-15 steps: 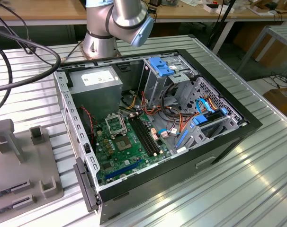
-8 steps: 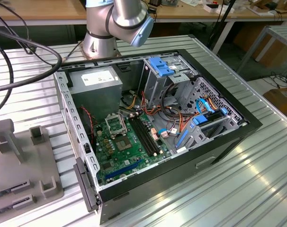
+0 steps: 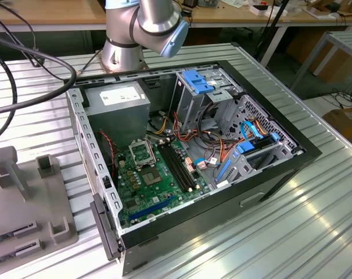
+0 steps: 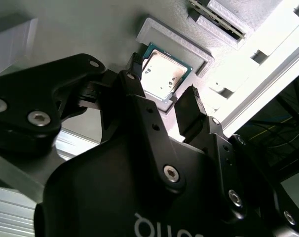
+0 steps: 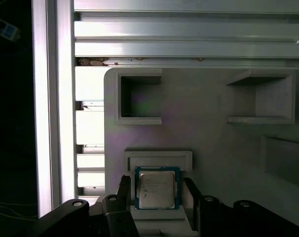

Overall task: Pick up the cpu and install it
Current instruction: 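Pick up the cpu and move it towards the insertion slot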

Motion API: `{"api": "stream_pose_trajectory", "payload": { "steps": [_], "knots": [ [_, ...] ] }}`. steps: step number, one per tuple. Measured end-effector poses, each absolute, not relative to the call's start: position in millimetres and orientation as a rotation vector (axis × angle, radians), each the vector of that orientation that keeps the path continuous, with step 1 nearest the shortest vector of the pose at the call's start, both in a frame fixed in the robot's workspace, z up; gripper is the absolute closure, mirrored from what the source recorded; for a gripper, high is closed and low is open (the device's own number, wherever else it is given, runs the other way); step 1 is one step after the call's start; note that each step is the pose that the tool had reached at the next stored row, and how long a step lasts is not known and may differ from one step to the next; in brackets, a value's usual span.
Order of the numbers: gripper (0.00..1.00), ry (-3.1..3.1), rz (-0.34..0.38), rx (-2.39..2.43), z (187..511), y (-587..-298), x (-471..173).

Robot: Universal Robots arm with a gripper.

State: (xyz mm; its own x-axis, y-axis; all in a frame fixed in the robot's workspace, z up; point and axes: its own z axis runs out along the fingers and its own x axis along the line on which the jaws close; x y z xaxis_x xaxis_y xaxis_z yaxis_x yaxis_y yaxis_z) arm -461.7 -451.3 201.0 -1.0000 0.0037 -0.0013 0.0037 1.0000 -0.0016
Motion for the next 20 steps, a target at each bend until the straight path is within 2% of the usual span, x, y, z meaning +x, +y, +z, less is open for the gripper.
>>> {"api": "stream_pose_trajectory", "payload": {
  "steps": [6, 7, 20],
  "knots": [
    [0.45, 3.14, -0.003, 0.006, 201.0, -451.3, -461.7],
    [0.38, 3.14, -0.002, 0.006, 200.8, -451.3, -461.7],
    [0.38, 3.14, -0.002, -0.007, 192.7, -452.9, -461.7]
  ]
}}
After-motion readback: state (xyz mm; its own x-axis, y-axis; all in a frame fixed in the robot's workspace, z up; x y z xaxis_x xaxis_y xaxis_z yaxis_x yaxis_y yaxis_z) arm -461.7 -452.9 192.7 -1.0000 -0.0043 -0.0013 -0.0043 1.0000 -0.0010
